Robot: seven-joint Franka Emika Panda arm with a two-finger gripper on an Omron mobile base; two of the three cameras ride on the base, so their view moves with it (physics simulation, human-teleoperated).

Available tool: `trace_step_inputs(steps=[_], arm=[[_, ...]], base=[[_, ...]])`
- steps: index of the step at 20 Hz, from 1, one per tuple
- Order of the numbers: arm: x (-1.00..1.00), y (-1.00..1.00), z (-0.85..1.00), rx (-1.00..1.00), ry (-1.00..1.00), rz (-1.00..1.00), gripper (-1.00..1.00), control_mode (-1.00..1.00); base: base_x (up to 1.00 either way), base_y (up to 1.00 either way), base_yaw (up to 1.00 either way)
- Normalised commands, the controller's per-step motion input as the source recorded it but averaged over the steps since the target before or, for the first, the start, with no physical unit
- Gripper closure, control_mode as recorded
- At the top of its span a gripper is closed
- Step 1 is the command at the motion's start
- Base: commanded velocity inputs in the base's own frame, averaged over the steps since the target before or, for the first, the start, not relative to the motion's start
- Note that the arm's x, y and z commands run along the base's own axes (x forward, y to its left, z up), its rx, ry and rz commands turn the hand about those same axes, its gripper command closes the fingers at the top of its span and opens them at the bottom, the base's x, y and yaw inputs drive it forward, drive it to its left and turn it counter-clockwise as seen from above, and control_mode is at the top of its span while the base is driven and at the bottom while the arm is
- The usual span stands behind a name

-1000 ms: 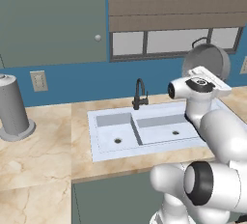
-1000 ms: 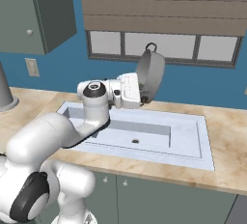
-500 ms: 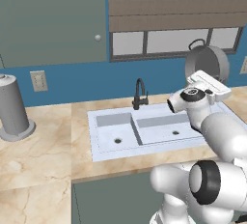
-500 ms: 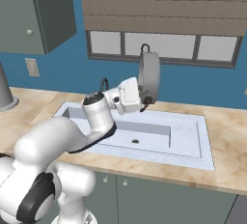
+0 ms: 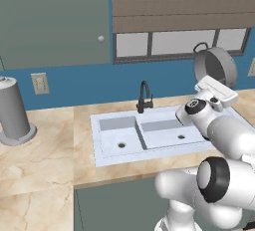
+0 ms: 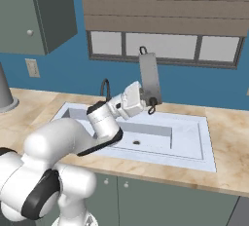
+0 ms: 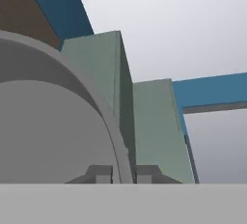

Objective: Dump the avocado from the pot into the sink. Then turn on the water and wash the avocado. Then turn off the water and put the avocado back in the pot.

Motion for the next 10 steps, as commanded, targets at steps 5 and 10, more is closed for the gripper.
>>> trace_step_inputs(steps=[5, 10], arm=[[0.0, 0.01, 0.01, -0.21, 0.0, -0.06, 1.0, -1.0], [0.0, 0.08, 0.08, -0.2, 0.0, -0.08, 1.0, -1.0]], base=[[0.0, 0.0, 0.0], [0.0, 0.0, 0.0]])
